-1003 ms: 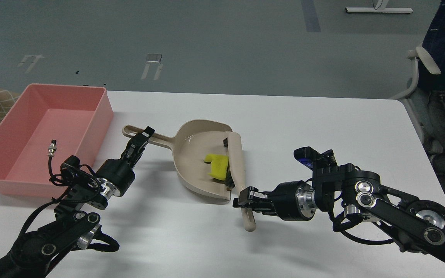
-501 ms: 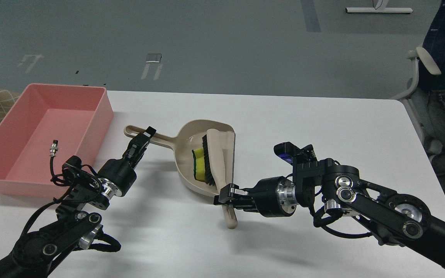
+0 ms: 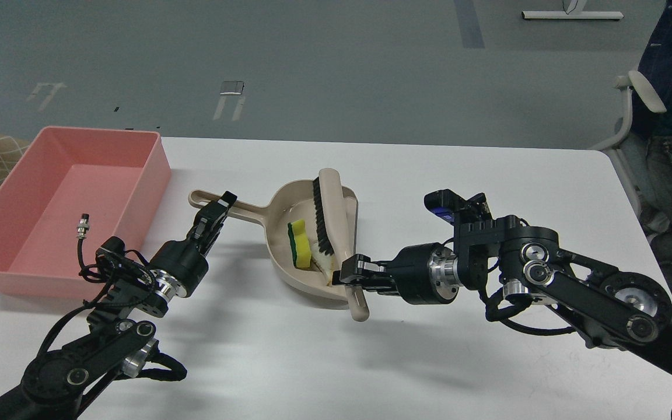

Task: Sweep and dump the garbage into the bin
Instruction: 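Sweep the yellow sponge and scrap into the dustpan with the brush, then lift the brush away and raise the dustpan with the left gripper, then tilt the dustpan over the pink bin to dump its contents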

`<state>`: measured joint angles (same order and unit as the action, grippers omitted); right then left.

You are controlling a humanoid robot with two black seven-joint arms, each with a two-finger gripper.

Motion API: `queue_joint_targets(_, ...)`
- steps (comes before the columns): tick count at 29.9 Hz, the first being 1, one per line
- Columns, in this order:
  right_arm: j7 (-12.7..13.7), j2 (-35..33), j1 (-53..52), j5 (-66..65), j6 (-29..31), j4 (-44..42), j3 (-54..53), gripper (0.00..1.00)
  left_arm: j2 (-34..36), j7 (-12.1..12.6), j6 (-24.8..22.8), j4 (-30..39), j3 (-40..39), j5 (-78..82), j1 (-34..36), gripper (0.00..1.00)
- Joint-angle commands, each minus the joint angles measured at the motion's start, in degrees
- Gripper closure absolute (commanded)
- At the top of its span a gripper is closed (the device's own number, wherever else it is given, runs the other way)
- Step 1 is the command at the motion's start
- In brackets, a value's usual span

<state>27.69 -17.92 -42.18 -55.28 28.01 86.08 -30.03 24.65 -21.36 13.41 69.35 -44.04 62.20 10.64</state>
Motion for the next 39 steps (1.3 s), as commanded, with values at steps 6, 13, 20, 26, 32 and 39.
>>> queue_joint_targets(6, -0.01, -5.62, -0.88, 0.17, -0.01, 0.4, -5.03, 1.0, -0.83, -0.09, -0.22, -0.09, -0.69, -9.63, 0.0, 1.0)
queue_joint_targets(13, -0.18, -13.26, -0.27, 1.48, -0.01, 2.6, -9.87, 1.0, -0.65, 0.0, -0.49, -0.09, -3.76, -10.61, 0.17, 1.0)
queue_joint_targets(20, -0.8, -19.69, 2.71, 2.46, -0.01, 2.87, -11.63, 1.0, 2.33, 0.88, -0.49, 0.96, -6.23, -15.44, 1.23, 1.0)
queue_joint_targets(26, -1.06, -21.19, 8.96, 2.46, -0.01, 3.04, -14.27, 1.0, 9.27, 1.67, -1.98, 2.19, -8.95, -20.27, 3.69, 1.0)
queue_joint_targets(32, -1.06, -21.19, 10.98, 2.46, -0.01, 3.31, -14.53, 1.0, 15.68, 2.55, -5.22, 2.81, -15.71, -27.12, 2.73, 1.0)
queue_joint_targets(39, -1.06, -21.01, 14.32, 2.37, -0.01, 5.5, -14.53, 1.0, 24.39, 2.81, -9.44, 2.81, -23.54, -29.68, -1.93, 1.0)
